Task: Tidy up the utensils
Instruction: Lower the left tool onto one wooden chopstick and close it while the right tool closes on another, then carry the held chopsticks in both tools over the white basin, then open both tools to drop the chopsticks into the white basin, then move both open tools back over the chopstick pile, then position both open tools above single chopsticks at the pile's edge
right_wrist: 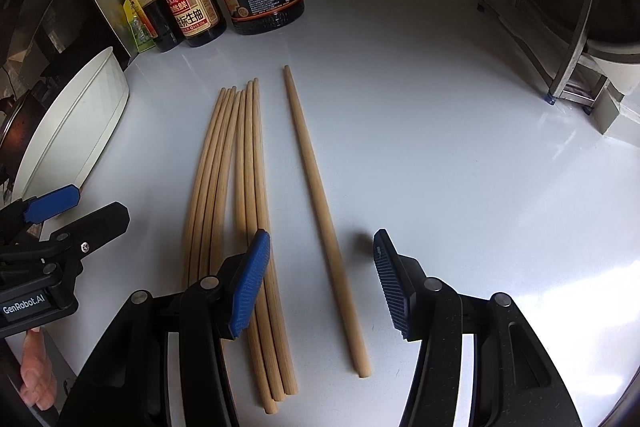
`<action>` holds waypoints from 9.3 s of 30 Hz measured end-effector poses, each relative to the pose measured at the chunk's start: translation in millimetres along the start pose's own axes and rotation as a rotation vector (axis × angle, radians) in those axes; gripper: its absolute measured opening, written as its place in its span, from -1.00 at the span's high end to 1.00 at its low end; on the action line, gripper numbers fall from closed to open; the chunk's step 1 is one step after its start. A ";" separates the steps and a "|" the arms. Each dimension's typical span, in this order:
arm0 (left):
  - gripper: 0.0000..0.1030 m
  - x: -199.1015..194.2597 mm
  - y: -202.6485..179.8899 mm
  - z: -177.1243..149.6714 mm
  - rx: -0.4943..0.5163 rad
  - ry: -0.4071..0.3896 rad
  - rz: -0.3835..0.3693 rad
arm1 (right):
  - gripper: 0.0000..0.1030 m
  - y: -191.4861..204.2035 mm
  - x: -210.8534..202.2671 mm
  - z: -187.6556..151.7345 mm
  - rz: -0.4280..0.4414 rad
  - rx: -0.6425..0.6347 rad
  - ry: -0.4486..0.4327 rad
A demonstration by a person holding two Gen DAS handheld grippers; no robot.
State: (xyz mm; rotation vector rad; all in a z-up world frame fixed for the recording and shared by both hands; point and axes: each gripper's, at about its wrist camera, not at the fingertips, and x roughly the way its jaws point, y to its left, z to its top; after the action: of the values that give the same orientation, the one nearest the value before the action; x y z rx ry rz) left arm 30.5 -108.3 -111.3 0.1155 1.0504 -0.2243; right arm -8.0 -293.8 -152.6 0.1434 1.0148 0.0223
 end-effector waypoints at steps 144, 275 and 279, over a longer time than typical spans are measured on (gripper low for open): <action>0.09 -15.5 298.6 56.0 -0.308 0.044 0.120 | 0.72 332.7 65.9 137.4 0.222 -0.304 0.102; -0.53 6.4 -7.9 -2.6 -0.042 0.041 -0.028 | 0.16 21.5 0.3 6.2 -0.069 -0.167 0.048; -0.53 8.4 -7.6 -2.3 -0.047 0.048 -0.037 | 0.16 23.0 1.2 3.6 -0.075 -0.175 0.052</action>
State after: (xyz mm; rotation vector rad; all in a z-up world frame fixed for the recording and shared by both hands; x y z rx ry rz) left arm 30.8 -116.3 -119.6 0.0594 1.1054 -0.2306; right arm -3.2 -271.2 -148.8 -0.0553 1.0643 0.0462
